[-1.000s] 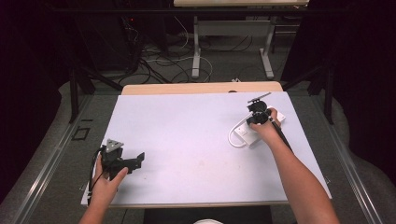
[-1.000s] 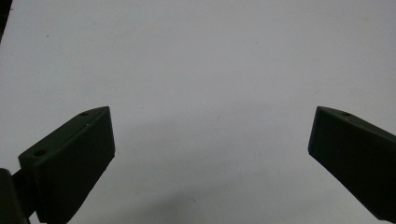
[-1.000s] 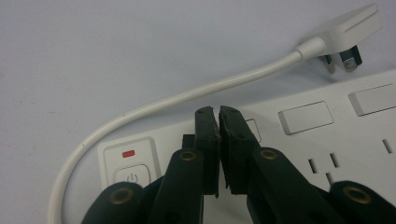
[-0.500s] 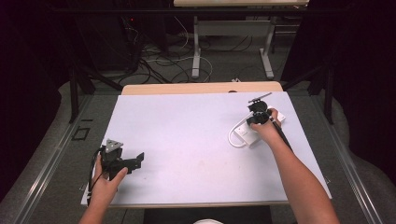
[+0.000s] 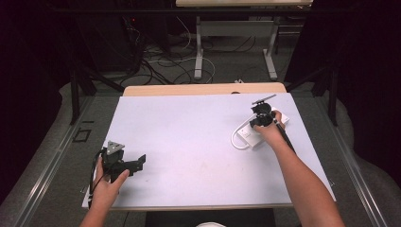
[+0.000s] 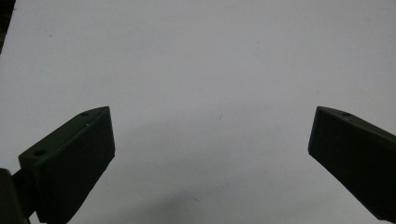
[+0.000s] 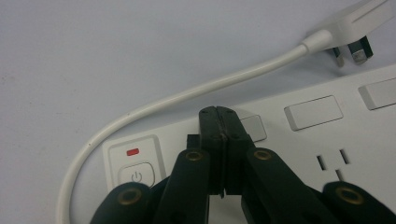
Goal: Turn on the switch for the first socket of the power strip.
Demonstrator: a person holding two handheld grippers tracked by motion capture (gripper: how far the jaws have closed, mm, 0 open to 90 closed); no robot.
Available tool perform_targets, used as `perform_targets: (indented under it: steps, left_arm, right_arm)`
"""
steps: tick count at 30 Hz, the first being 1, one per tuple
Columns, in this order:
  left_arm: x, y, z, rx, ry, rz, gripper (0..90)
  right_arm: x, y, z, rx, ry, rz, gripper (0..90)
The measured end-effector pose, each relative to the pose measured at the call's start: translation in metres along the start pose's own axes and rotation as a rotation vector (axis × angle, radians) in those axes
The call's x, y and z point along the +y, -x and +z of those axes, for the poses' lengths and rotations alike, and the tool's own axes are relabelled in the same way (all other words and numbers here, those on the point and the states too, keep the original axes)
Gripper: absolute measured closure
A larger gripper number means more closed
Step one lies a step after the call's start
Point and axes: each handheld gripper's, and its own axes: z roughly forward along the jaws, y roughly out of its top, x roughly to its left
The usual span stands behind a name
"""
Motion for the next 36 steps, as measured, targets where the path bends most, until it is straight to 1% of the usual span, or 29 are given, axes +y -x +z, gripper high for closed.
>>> perform_targets:
  steps: [1, 2, 4, 6, 7, 8, 10, 11, 12, 16, 17, 18, 19, 20, 23, 24, 25, 26, 27, 30, 36]
  left_arm:
    - [0.000, 0.000, 0.000, 0.000, -0.001, -0.001, 0.3]
    - [0.000, 0.000, 0.000, 0.000, 0.000, 0.000, 0.3]
    - [0.000, 0.000, 0.000, 0.000, 0.001, 0.000, 0.3]
    - [0.000, 0.000, 0.000, 0.000, 0.000, 0.000, 0.3]
    - [0.000, 0.000, 0.000, 0.000, 0.000, 0.000, 0.3]
    - [0.000, 0.000, 0.000, 0.000, 0.000, 0.000, 0.3]
    - [0.000, 0.000, 0.000, 0.000, 0.000, 0.000, 0.3]
    - [0.000, 0.000, 0.000, 0.000, 0.000, 0.001, 0.3]
    - [0.000, 0.000, 0.000, 0.001, 0.000, 0.000, 0.3]
    - [0.000, 0.000, 0.000, -0.001, 0.000, 0.000, 0.3]
    - [0.000, 0.000, 0.000, -0.001, 0.000, 0.000, 0.3]
    - [0.000, 0.000, 0.000, -0.001, 0.001, 0.000, 0.3]
    - [0.000, 0.000, 0.000, -0.001, 0.000, 0.000, 0.3]
    - [0.000, 0.000, 0.000, -0.001, 0.000, 0.000, 0.3]
    - [0.001, 0.000, 0.000, -0.001, 0.001, 0.000, 0.3]
    - [0.000, 0.000, 0.000, -0.001, 0.003, 0.001, 0.3]
    - [0.000, 0.000, 0.000, -0.001, 0.002, -0.001, 0.3]
    - [0.001, 0.000, 0.000, -0.001, 0.002, 0.000, 0.3]
    - [0.001, 0.000, 0.000, -0.001, 0.002, 0.000, 0.3]
    - [0.000, 0.001, 0.000, -0.002, 0.001, -0.001, 0.3]
    - [0.001, 0.000, 0.000, -0.003, 0.002, -0.004, 0.3]
  right_arm:
    - [0.000, 0.000, 0.000, 0.003, -0.002, 0.007, 90.0]
    - [0.000, 0.001, 0.000, -0.009, -0.001, 0.001, 90.0]
    - [0.000, 0.001, -0.001, -0.011, -0.005, 0.003, 90.0]
    - [0.000, 0.002, -0.001, -0.008, 0.000, -0.001, 90.0]
    - [0.000, 0.001, -0.002, -0.006, 0.004, 0.008, 90.0]
    - [0.000, 0.002, -0.002, -0.012, 0.007, 0.001, 90.0]
    - [0.001, 0.003, -0.004, -0.008, 0.009, 0.006, 90.0]
    - [0.001, 0.003, -0.005, -0.001, 0.018, 0.017, 90.0]
    - [0.001, 0.004, -0.006, -0.006, 0.019, 0.009, 90.0]
    - [0.002, 0.006, -0.009, 0.002, 0.027, 0.022, 89.7]
    - [0.002, 0.007, -0.009, -0.003, 0.027, 0.016, 89.6]
    - [0.002, 0.007, -0.010, 0.009, 0.030, 0.023, 89.5]
    - [0.002, 0.007, -0.011, 0.002, 0.033, 0.030, 89.5]
    - [0.002, 0.008, -0.011, 0.007, 0.039, 0.027, 89.4]
    - [0.003, 0.009, -0.013, 0.012, 0.049, 0.035, 89.1]
    - [0.003, 0.010, -0.014, 0.007, 0.052, 0.030, 89.0]
    - [0.003, 0.009, -0.015, 0.010, 0.057, 0.043, 89.0]
    - [0.003, 0.010, -0.015, 0.019, 0.073, 0.045, 88.9]
    - [0.003, 0.010, -0.016, 0.013, 0.064, 0.045, 88.9]
    - [0.003, 0.012, -0.019, 0.018, 0.072, 0.038, 88.9]
    - [0.004, 0.013, -0.024, 0.027, 0.093, 0.045, 88.5]
